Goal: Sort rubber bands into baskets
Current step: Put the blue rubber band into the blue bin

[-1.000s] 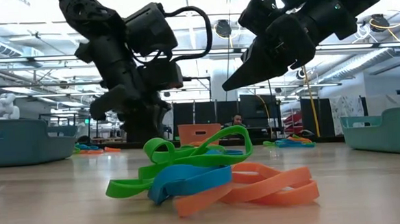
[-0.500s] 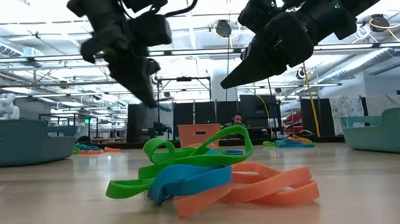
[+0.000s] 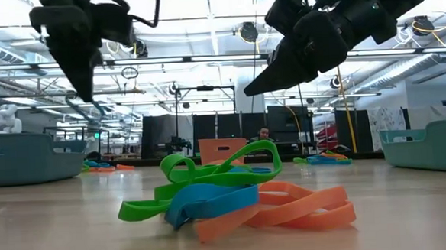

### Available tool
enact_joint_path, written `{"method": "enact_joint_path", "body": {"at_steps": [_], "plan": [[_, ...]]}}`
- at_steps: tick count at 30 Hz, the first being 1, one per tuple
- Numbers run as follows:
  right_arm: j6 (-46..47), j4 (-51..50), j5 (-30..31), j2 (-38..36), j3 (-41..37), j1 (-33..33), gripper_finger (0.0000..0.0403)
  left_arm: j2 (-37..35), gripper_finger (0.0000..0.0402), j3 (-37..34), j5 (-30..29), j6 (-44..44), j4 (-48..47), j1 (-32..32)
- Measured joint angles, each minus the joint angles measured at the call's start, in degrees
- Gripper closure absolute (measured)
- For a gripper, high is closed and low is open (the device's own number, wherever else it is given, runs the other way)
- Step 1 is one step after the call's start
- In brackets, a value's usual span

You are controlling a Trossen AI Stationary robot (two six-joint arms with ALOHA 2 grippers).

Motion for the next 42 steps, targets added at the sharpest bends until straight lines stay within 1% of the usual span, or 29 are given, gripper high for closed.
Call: {"method": "enact_joint_path", "body": {"at_steps": [3, 9, 13, 18, 22, 29, 36, 42], "plan": [[-0.5, 1.9, 0.0, 0.0, 0.0, 0.0, 0.0385, -0.7, 0.0400, -0.7, -1.8, -4.7, -0.8, -1.0], [-2.3, 6.6, 0.0, 0.0, 0.0, -0.1, 0.0385, -0.8, 0.0400, -4.6, -1.0, -14.5, -4.8, -3.0], [-3.3, 7.9, 0.0, 0.0, 0.0, -0.7, 0.0385, -0.8, 0.0400, -8.0, -0.5, -17.7, -5.3, -3.8], [-3.3, 9.5, 0.0, 0.0, 0.0, -2.0, 0.0385, -0.8, 0.0400, -11.3, 0.1, -17.5, -4.5, -3.6], [-3.2, 9.7, 0.0, 0.0, 0.0, -2.7, 0.0385, -0.8, 0.0393, -12.7, 0.6, -16.2, -1.5, -3.7], [-3.1, 9.7, 0.0, 0.0, 0.0, -3.3, 0.0385, -0.8, 0.0382, -12.9, 2.0, -12.9, 1.4, -3.7], [-3.1, 9.7, 0.0, 0.0, 0.0, -3.3, 0.0385, -0.8, 0.0380, -12.9, 3.7, -13.0, 1.1, -3.6], [-3.1, 9.7, 0.0, 0.0, 0.0, -3.3, 0.0385, -0.8, 0.0379, -12.8, 3.9, -12.9, 1.0, -3.6]]}}
